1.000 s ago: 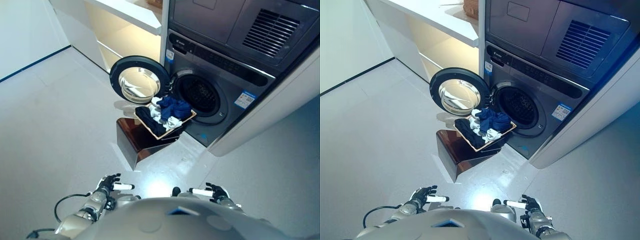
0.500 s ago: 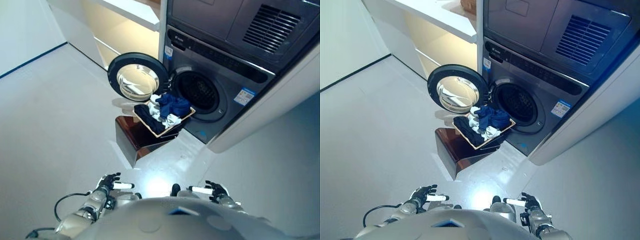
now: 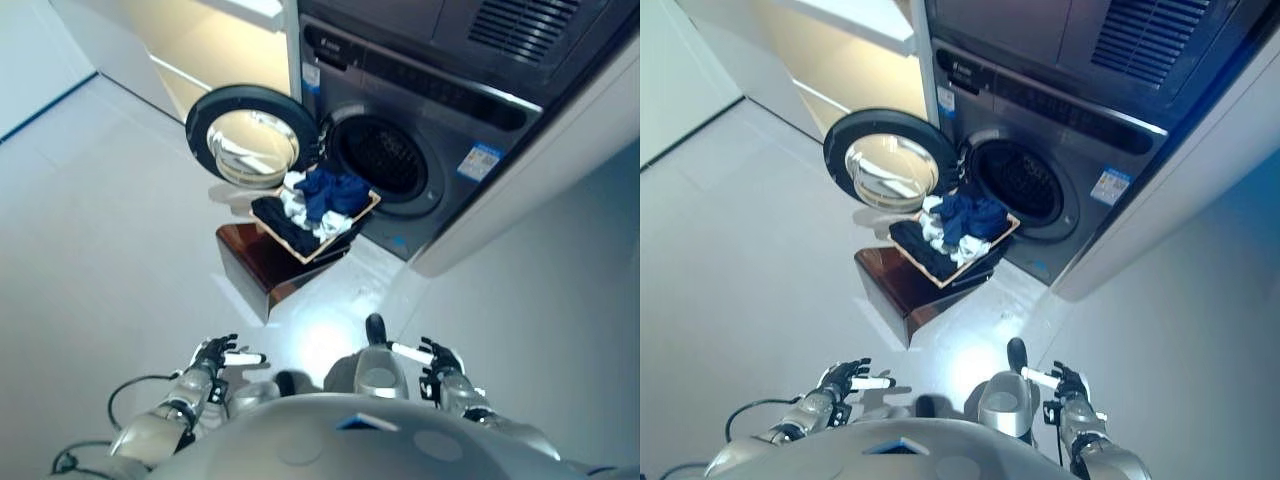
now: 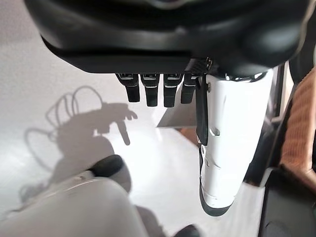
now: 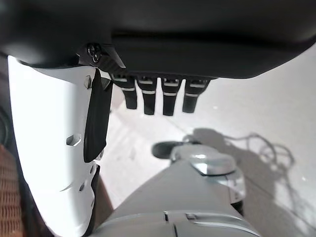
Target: Pick up the clothes and place them into the washing machine
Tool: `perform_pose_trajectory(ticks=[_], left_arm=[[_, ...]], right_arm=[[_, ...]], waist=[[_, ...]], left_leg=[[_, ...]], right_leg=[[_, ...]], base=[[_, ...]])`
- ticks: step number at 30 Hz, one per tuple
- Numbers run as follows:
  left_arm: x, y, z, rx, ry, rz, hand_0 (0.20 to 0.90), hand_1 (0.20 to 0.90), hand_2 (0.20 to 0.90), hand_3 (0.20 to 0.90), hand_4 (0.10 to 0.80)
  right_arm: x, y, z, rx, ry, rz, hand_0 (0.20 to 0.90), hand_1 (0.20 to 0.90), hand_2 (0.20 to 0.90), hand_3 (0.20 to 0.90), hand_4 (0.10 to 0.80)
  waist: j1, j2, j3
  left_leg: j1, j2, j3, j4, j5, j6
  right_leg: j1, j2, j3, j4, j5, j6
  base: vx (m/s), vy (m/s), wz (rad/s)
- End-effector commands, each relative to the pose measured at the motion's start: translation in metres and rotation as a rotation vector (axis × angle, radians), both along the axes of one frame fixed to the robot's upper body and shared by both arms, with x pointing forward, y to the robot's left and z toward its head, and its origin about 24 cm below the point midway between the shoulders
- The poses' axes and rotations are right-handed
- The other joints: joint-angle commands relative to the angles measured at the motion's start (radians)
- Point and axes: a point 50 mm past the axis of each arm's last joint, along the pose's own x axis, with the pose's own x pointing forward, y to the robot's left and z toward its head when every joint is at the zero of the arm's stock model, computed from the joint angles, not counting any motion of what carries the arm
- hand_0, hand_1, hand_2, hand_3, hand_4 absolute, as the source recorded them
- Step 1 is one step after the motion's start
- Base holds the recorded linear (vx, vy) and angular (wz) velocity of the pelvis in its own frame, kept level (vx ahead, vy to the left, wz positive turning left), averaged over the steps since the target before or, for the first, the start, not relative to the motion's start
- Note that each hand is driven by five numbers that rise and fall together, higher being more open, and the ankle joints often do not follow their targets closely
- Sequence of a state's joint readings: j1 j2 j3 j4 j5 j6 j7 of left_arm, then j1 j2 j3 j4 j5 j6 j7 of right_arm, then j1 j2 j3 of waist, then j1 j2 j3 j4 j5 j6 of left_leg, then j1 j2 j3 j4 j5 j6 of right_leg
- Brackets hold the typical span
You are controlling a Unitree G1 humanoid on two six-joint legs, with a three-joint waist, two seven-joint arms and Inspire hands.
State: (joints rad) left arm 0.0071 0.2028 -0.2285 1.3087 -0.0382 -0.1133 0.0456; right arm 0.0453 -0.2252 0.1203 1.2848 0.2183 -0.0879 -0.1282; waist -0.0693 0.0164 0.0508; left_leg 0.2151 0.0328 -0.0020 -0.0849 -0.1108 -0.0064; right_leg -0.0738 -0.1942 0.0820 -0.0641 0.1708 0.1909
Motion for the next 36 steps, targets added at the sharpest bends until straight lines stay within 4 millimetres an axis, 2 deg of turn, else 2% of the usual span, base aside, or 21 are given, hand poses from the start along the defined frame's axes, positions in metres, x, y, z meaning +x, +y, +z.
perform_pose_trajectory(ticks=[1, 4, 5, 8, 9, 11, 12, 13, 14, 15, 17, 21, 26, 27, 28, 29, 30, 33, 34, 35, 36], left_arm=[[0.051, -0.001, 0.014, 0.001, -0.173, -0.009, 0.900, 0.900, 0.900, 0.900, 0.800], [0.059, -0.009, 0.015, -0.014, -0.201, -0.013, 0.900, 0.900, 0.900, 0.900, 0.800], [0.070, -0.016, 0.019, -0.034, -0.239, -0.009, 0.900, 0.900, 0.900, 0.900, 0.800], [0.078, -0.017, 0.022, -0.036, -0.266, -0.003, 0.900, 0.900, 0.900, 0.900, 0.800], [0.079, -0.014, 0.023, -0.025, -0.276, 0.017, 0.900, 0.900, 0.900, 0.900, 0.800], [0.075, -0.013, 0.021, -0.016, -0.259, 0.030, 0.900, 0.900, 0.900, 0.900, 0.800], [0.074, -0.013, 0.021, -0.016, -0.259, 0.030, 0.900, 0.900, 0.900, 0.900, 0.800], [0.069, -0.007, 0.019, 0.009, -0.239, 0.050, 0.900, 0.900, 0.900, 0.900, 0.800], [0.069, -0.007, 0.019, 0.009, -0.239, 0.050, 0.900, 0.900, 0.900, 0.900, 0.800], [0.066, 0.000, 0.019, 0.032, -0.228, 0.073, 0.900, 0.900, 0.900, 0.900, 0.800], [0.061, 0.003, 0.017, 0.043, -0.209, 0.093, 0.900, 0.900, 0.900, 0.900, 0.800], [0.051, 0.009, 0.015, 0.055, -0.180, 0.109, 0.900, 0.900, 0.900, 0.900, 0.800], [0.048, 0.012, 0.015, 0.056, -0.179, 0.119, 0.900, 0.900, 0.900, 0.900, 0.800], [0.058, 0.019, 0.020, 0.067, -0.212, 0.111, 0.900, 0.900, 0.900, 0.900, 0.800], [0.058, 0.019, 0.020, 0.067, -0.212, 0.111, 0.900, 0.900, 0.900, 0.900, 0.800], [0.067, 0.023, 0.025, 0.081, -0.241, 0.090, 0.900, 0.900, 0.900, 0.900, 0.800], [0.071, 0.026, 0.028, 0.090, -0.255, 0.077, 0.900, 0.900, 0.900, 0.900, 0.800], [0.072, 0.029, 0.029, 0.104, -0.256, 0.054, 0.900, 0.900, 0.900, 0.900, 0.800], [0.072, 0.032, 0.030, 0.115, -0.254, 0.049, 0.900, 0.900, 0.900, 0.900, 0.800], [0.072, 0.032, 0.030, 0.114, -0.254, 0.049, 0.900, 0.900, 0.900, 0.900, 0.800], [0.075, 0.034, 0.031, 0.120, -0.256, 0.039, 0.900, 0.900, 0.900, 0.900, 0.800]], right_arm=[[0.033, -0.012, 0.011, -0.038, -0.112, 0.069, 0.900, 0.900, 0.900, 0.900, 0.800], [0.034, -0.014, 0.012, -0.041, -0.115, 0.074, 0.900, 0.900, 0.900, 0.900, 0.800], [0.036, -0.014, 0.012, -0.047, -0.122, 0.080, 0.900, 0.900, 0.900, 0.900, 0.800], [0.038, -0.017, 0.014, -0.056, -0.129, 0.070, 0.900, 0.900, 0.900, 0.900, 0.800], [0.038, -0.017, 0.014, -0.060, -0.124, 0.074, 0.900, 0.900, 0.900, 0.900, 0.800], [0.040, -0.019, 0.015, -0.062, -0.132, 0.067, 0.900, 0.900, 0.900, 0.900, 0.800], [0.039, -0.019, 0.015, -0.062, -0.132, 0.067, 0.900, 0.900, 0.900, 0.900, 0.800], [0.040, -0.017, 0.015, -0.059, -0.137, 0.072, 0.900, 0.900, 0.900, 0.900, 0.800], [0.040, -0.017, 0.014, -0.058, -0.137, 0.072, 0.900, 0.900, 0.900, 0.900, 0.800], [0.041, -0.013, 0.014, -0.058, -0.141, 0.089, 0.900, 0.900, 0.900, 0.900, 0.800], [0.042, -0.010, 0.014, -0.058, -0.146, 0.107, 0.900, 0.900, 0.900, 0.900, 0.800], [0.044, -0.005, 0.013, -0.048, -0.149, 0.126, 0.900, 0.900, 0.900, 0.900, 0.800], [0.045, 0.003, 0.011, -0.021, -0.146, 0.148, 0.900, 0.900, 0.900, 0.900, 0.800], [0.057, 0.008, 0.013, -0.023, -0.162, 0.202, 0.900, 0.900, 0.900, 0.900, 0.800], [0.058, 0.008, 0.013, -0.023, -0.163, 0.202, 0.900, 0.900, 0.900, 0.900, 0.800], [0.071, 0.009, 0.018, -0.042, -0.194, 0.278, 0.900, 0.900, 0.900, 0.900, 0.800], [0.081, 0.009, 0.023, -0.058, -0.220, 0.327, 0.900, 0.900, 0.900, 0.900, 0.800], [0.091, 0.006, 0.028, -0.098, -0.242, 0.391, 0.900, 0.900, 0.900, 0.900, 0.800], [0.100, -0.005, 0.036, -0.146, -0.266, 0.422, 0.900, 0.900, 0.900, 0.900, 0.800], [0.100, -0.005, 0.036, -0.146, -0.265, 0.422, 0.900, 0.900, 0.900, 0.900, 0.800], [0.113, -0.011, 0.045, -0.180, -0.296, 0.464, 0.900, 0.900, 0.900, 0.900, 0.800]], waist=[[0.024, -0.010, -0.025], [0.028, -0.006, -0.021], [0.031, -0.023, -0.003], [0.034, -0.045, 0.027], [0.048, -0.060, 0.045], [0.053, -0.068, 0.046], [0.053, -0.068, 0.047], [0.061, -0.070, 0.044], [0.063, -0.071, 0.045], [0.080, -0.055, 0.037], [0.092, -0.044, 0.035], [0.094, -0.041, 0.023], [0.103, -0.055, 0.000], [0.102, -0.049, 0.025], [0.103, -0.050, 0.024], [0.087, -0.040, 0.051], [0.080, -0.035, 0.063], [0.077, -0.037, 0.065], [0.093, -0.034, 0.050], [0.086, -0.035, 0.054], [0.088, -0.046, 0.039]], left_leg=[[0.010, 0.104, -0.032, 0.090, 0.000, -0.089], [-0.052, 0.128, -0.059, 0.195, 0.054, -0.108], [-0.140, 0.154, -0.023, 0.362, 0.154, -0.119], [-0.216, 0.158, 0.027, 0.492, 0.194, -0.109], [-0.264, 0.116, 0.052, 0.541, 0.187, -0.101], [-0.331, 0.060, 0.093, 0.519, 0.156, -0.085], [-0.331, 0.060, 0.094, 0.522, 0.152, -0.084], [-0.366, 0.043, 0.161, 0.419, 0.138, -0.065], [-0.363, 0.042, 0.163, 0.418, 0.137, -0.064], [-0.373, 0.020, 0.197, 0.245, 0.173, -0.053], [-0.382, 0.013, 0.208, 0.136, 0.242, -0.064], [-0.341, 0.009, 0.228, 0.082, 0.242, -0.051], [-0.282, 0.003, 0.241, 0.054, 0.214, -0.026], [-0.244, 0.011, 0.232, 0.049, 0.183, 0.000], [-0.246, 0.010, 0.233, 0.049, 0.183, 0.000], [-0.222, 0.023, 0.205, 0.042, 0.189, 0.004], [-0.218, 0.029, 0.187, 0.042, 0.197, 0.005], [-0.211, 0.021, 0.155, 0.029, 0.204, 0.002], [-0.212, 0.029, 0.130, 0.015, 0.199, -0.015], [-0.208, 0.026, 0.123, 0.016, 0.197, -0.014], [-0.202, 0.030, 0.090, 0.004, 0.178, -0.037]], right_leg=[[-0.066, 0.058, 0.017, 0.068, -0.041, -0.022], [-0.019, 0.088, -0.010, 0.051, -0.067, -0.049], [0.046, 0.095, -0.049, 0.023, -0.090, -0.082], [0.084, 0.093, -0.078, 0.017, -0.104, -0.109], [0.105, 0.096, -0.087, 0.010, -0.115, -0.123], [0.119, 0.095, -0.093, 0.003, -0.117, -0.124], [0.121, 0.095, -0.093, 0.002, -0.117, -0.123], [0.128, 0.102, -0.103, 0.005, -0.125, -0.120], [0.130, 0.100, -0.101, 0.005, -0.126, -0.120], [0.145, 0.132, -0.104, 0.002, -0.137, -0.118], [0.176, 0.156, -0.104, -0.008, -0.152, -0.115], [0.203, 0.172, -0.110, -0.002, -0.185, -0.118], [0.192, 0.174, -0.113, 0.120, -0.223, -0.103], [0.074, 0.201, -0.130, 0.387, -0.186, -0.031], [0.069, 0.200, -0.129, 0.394, -0.189, -0.031], [-0.007, 0.231, -0.107, 0.529, -0.151, 0.010], [-0.041, 0.252, -0.088, 0.583, -0.148, 0.015], [-0.044, 0.234, -0.068, 0.543, -0.173, -0.012], [-0.032, 0.129, -0.070, 0.415, -0.174, -0.035], [-0.024, 0.125, -0.077, 0.414, -0.178, -0.035], [-0.034, 0.018, -0.086, 0.226, -0.141, -0.041]], base=[[0.143, -0.317, 0.23], [0.103, -0.274, 0.26], [0.085, -0.321, 0.56], [0.051, -0.235, 0.65], [0.092, -0.260, 0.45], [0.120, -0.148, 0.20], [0.183, -0.067, 0.18], [0.128, -0.033, 0.23], [0.289, -0.032, 0.21], [0.242, 0.013, 0.04], [0.244, 0.021, 0.01], [0.178, 0.044, -0.11], [0.190, 0.064, -0.15], [0.110, 0.089, -0.16], [0.156, 0.119, -0.17], [0.080, 0.038, 0.01], [0.081, 0.036, 0.22], [0.143, -0.049, 0.51], [0.127, -0.094, 0.50], [0.284, -0.234, 0.78], [0.177, -0.137, 0.59]])
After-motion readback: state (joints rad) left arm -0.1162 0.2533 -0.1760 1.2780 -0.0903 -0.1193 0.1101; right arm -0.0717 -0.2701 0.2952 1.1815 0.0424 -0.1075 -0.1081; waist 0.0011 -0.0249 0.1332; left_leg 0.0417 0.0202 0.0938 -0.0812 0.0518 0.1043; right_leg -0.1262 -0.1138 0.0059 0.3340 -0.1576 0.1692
